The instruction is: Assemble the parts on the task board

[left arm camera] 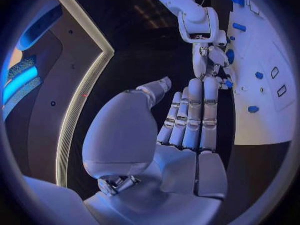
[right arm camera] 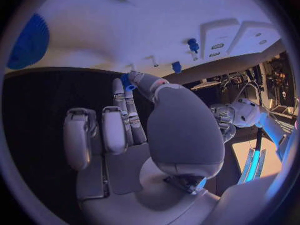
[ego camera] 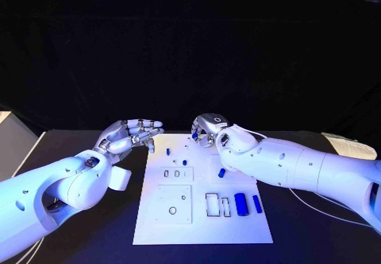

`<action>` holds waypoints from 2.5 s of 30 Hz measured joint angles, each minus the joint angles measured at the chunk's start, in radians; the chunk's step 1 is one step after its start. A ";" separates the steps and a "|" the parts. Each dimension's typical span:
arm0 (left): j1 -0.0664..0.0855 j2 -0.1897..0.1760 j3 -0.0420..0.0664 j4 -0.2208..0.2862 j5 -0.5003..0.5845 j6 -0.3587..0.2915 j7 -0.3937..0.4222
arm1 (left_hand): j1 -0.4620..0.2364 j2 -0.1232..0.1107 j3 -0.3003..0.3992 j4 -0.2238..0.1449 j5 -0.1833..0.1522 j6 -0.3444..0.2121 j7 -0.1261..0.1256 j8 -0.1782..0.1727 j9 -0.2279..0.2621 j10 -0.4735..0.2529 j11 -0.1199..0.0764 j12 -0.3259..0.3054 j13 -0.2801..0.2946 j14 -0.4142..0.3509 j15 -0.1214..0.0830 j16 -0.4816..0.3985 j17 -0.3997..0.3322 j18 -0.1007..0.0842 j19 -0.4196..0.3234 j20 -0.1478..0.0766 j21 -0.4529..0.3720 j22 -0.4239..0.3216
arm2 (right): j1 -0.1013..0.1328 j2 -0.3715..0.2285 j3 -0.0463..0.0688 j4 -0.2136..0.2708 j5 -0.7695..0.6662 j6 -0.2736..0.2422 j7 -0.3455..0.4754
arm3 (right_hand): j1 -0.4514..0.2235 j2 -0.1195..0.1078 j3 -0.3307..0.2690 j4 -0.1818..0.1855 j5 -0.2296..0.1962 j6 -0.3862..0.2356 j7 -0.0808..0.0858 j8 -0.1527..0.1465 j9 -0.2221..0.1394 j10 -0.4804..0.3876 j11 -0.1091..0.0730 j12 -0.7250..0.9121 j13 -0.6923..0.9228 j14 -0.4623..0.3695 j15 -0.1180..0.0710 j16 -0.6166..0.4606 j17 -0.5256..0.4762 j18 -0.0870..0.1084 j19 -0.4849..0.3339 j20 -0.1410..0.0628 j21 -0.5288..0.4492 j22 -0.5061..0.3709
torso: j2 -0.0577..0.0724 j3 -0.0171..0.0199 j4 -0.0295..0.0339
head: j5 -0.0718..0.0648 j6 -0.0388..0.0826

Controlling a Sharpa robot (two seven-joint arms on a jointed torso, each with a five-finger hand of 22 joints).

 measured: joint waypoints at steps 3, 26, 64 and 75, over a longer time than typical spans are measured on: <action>0.000 0.001 0.000 -0.001 -0.001 0.001 0.000 | 0.000 0.000 0.000 0.000 0.000 0.000 0.000 0.000 0.000 0.000 0.000 0.000 0.000 0.000 0.000 0.000 0.000 0.000 0.000 0.000 0.000 0.000 | 0.000 0.010 0.000 -0.010 0.001 0.000 0.000 | 0.000 0.000 0.000 0.000 -0.002 0.000 0.000 0.000 0.000 0.000 0.000 0.000 0.000 0.000 0.000 0.000 0.000 0.000 0.002 -0.002 0.000 0.000 | 0.001 -0.0004 0.0004 | 0.000 0.000; 0.000 -0.003 0.000 0.006 -0.006 0.003 -0.003 | 0.000 0.000 0.000 0.000 0.000 0.000 0.000 0.000 0.000 0.000 0.000 0.000 0.000 0.000 0.000 0.000 0.000 0.000 0.000 0.000 0.000 0.002 | -0.003 0.059 0.000 -0.058 0.004 0.006 0.005 | 0.000 0.000 0.001 -0.004 -0.001 -0.002 -0.005 0.004 0.000 0.004 -0.004 -0.006 0.002 0.000 0.000 0.000 -0.001 0.000 0.003 -0.004 0.000 0.000 | 0.003 -0.0005 0.0021 | 0.008 -0.006; 0.000 -0.004 0.001 0.011 -0.009 0.005 -0.007 | 0.000 0.000 0.006 0.000 0.000 0.000 0.000 0.000 0.000 0.000 0.000 0.000 0.000 0.000 0.000 0.000 0.000 0.000 0.000 0.000 0.005 0.002 | -0.009 0.091 -0.001 -0.102 0.013 0.034 0.010 | 0.006 0.002 -0.002 -0.007 -0.004 -0.026 0.008 0.000 0.049 -0.002 -0.009 -0.016 0.006 0.000 0.000 0.000 -0.016 0.000 0.003 -0.004 -0.016 0.000 | 0.005 -0.0032 0.0026 | 0.019 -0.011; 0.000 -0.004 0.002 0.012 -0.010 0.005 -0.008 | 0.000 0.000 0.006 0.000 0.000 0.000 0.000 0.000 0.000 0.000 0.000 0.000 0.000 0.000 0.000 0.000 0.000 0.000 0.000 0.000 0.005 0.002 | -0.010 0.094 -0.002 -0.107 0.018 0.048 0.010 | -0.016 -0.020 0.014 0.009 -0.006 -0.074 0.026 -0.029 0.063 -0.083 0.008 -0.018 -0.009 -0.002 0.016 -0.030 -0.080 0.000 -0.016 0.022 -0.081 -0.016 | 0.005 -0.0026 0.0020 | 0.020 -0.012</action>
